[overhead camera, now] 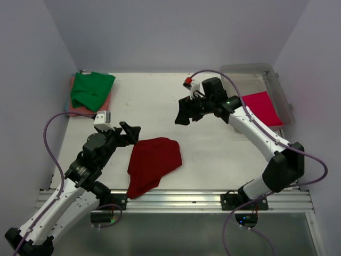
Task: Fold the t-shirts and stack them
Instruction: Move the tshirt to the center of the board
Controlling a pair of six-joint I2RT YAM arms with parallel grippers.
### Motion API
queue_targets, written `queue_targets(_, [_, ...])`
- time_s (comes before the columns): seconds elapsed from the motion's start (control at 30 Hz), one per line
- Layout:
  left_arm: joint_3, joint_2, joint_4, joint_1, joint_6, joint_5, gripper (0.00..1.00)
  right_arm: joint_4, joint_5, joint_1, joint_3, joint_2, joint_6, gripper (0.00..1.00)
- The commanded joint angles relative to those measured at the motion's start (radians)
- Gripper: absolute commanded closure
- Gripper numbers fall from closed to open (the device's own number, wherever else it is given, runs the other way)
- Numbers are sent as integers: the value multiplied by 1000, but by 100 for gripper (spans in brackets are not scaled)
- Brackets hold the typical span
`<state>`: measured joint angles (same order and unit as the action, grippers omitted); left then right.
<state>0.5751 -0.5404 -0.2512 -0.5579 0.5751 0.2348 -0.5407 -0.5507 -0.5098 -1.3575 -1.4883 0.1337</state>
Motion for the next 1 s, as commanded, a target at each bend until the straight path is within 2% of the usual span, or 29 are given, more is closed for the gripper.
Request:
queue_targets(0.0, [45, 3, -37, -4, 25, 70, 0, -142, 365, 5, -61, -42, 23, 23])
queue_targets(0.17, [61, -42, -75, -4, 38, 99, 0, -122, 377, -13, -43, -21, 66, 23])
queue_targets(0.3, [97, -110, -125, -2, 52, 106, 0, -27, 236, -88, 56, 17, 110, 24])
queue_targets(0.43, [101, -139, -105, -4, 48, 66, 0, 22, 279, -193, 176, 30, 158, 25])
queue_targets(0.53, [138, -180, -141, -4, 29, -20, 0, 57, 325, -240, 288, 26, 198, 25])
queue_targets(0.57, [163, -197, -146, -4, 10, -149, 4, 64, 360, -246, 337, 29, 214, 25])
queue_targets(0.63, [206, -268, -234, -4, -20, -263, 11, 77, 391, -248, 379, 43, 227, 26])
queue_targets(0.67, [218, -283, -256, -5, -32, -366, 13, 76, 429, -249, 400, 62, 231, 26])
queue_targets(0.77, [223, -306, -348, -31, -58, -399, 14, 32, 524, -246, 405, 109, 273, 24])
queue_targets(0.83, [220, -334, -394, -65, -75, -394, 14, -28, 693, -243, 397, 169, 317, 23])
queue_targets(0.9, [198, -384, -390, -118, -80, -404, 15, -79, 794, -236, 380, 226, 365, 21])
queue_targets(0.97, [184, -435, -367, -189, -66, -335, 16, -93, 814, -230, 370, 258, 379, 21])
